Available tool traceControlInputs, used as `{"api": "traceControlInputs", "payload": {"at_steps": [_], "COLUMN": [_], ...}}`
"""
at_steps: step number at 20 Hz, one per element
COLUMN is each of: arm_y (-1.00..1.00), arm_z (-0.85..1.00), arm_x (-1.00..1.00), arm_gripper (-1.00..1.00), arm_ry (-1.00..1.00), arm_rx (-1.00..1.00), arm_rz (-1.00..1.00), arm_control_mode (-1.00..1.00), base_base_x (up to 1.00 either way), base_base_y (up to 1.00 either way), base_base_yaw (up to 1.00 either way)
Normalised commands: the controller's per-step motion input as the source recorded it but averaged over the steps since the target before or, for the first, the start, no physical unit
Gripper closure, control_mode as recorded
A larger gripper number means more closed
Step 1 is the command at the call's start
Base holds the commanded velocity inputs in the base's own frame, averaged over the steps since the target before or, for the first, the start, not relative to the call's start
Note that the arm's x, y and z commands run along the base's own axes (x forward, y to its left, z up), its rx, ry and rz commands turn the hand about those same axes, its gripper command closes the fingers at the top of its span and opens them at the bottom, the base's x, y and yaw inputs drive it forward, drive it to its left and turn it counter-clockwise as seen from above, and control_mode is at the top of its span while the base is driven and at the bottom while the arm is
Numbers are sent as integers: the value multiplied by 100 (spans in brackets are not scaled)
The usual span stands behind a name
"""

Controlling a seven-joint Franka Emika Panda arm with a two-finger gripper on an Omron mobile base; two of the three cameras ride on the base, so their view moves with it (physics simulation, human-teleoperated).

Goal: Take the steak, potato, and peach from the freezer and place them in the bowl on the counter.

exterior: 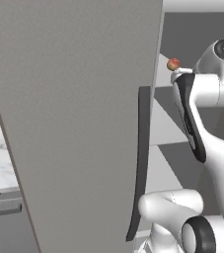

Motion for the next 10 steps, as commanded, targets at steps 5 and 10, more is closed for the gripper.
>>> {"api": "traceControlInputs", "payload": {"at_steps": [5,10], "arm_y": [7,7], "arm_z": [0,0], "arm_x": [54,49], "arm_gripper": [-100,-100], "arm_ry": [-4,-3], "arm_rx": [0,0], "arm_rz": [0,0], "arm_control_mode": [-100,-100], "base_base_x": [0,0], "base_base_y": [0,0], "base_base_yaw": [0,0]}}
